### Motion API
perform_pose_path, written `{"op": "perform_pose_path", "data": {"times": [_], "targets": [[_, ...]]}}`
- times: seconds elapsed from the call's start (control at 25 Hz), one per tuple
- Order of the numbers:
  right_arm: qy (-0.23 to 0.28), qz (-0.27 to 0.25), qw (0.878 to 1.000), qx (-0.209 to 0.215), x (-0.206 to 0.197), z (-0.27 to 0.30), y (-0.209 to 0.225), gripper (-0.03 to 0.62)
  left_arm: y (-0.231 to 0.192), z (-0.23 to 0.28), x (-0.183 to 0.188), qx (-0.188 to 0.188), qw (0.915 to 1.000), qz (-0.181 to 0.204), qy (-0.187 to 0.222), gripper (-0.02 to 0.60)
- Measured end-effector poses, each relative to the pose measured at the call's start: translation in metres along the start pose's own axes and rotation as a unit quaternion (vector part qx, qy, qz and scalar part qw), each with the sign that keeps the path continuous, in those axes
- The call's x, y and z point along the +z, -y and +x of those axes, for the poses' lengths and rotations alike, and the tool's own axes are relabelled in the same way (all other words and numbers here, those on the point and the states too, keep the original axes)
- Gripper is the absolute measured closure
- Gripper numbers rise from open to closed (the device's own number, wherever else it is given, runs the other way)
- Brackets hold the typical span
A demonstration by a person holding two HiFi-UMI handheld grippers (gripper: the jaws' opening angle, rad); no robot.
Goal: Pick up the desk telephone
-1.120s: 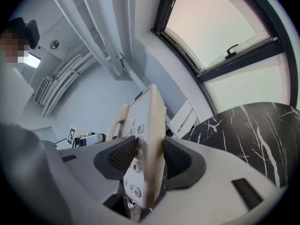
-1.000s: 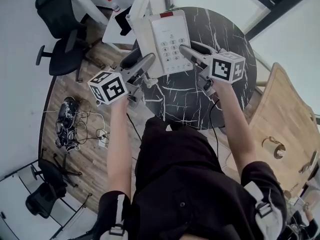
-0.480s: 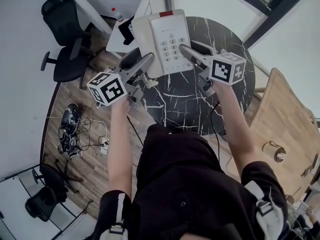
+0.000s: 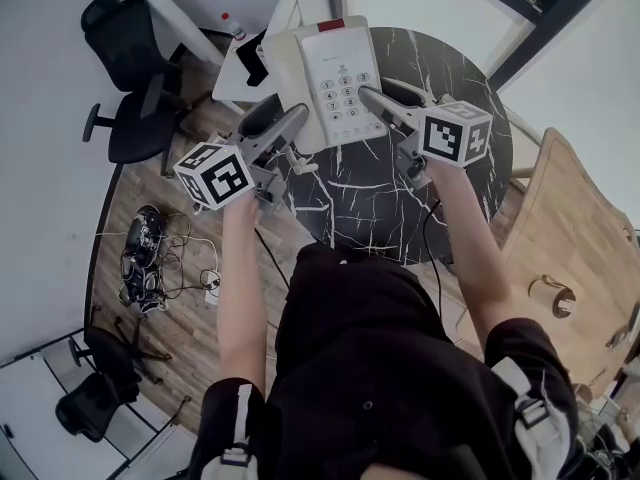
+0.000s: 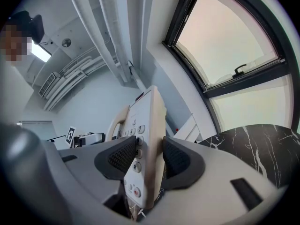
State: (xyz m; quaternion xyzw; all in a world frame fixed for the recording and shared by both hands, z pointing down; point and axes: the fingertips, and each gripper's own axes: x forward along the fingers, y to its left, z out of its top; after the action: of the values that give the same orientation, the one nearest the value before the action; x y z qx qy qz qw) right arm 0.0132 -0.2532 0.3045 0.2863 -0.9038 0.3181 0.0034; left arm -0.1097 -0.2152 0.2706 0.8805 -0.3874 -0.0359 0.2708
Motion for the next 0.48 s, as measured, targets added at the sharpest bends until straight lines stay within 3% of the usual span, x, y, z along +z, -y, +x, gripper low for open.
{"op": "perform_pose_path", "data": {"times": [0.48], "targets": [[-0.005, -0.001, 1.000, -0.004, -0.0067, -0.0002, 0.0012, 0.402, -0.0018, -0.0016, -0.0065, 0.002, 1.0000, -0.004, -0.007, 0.296]]}}
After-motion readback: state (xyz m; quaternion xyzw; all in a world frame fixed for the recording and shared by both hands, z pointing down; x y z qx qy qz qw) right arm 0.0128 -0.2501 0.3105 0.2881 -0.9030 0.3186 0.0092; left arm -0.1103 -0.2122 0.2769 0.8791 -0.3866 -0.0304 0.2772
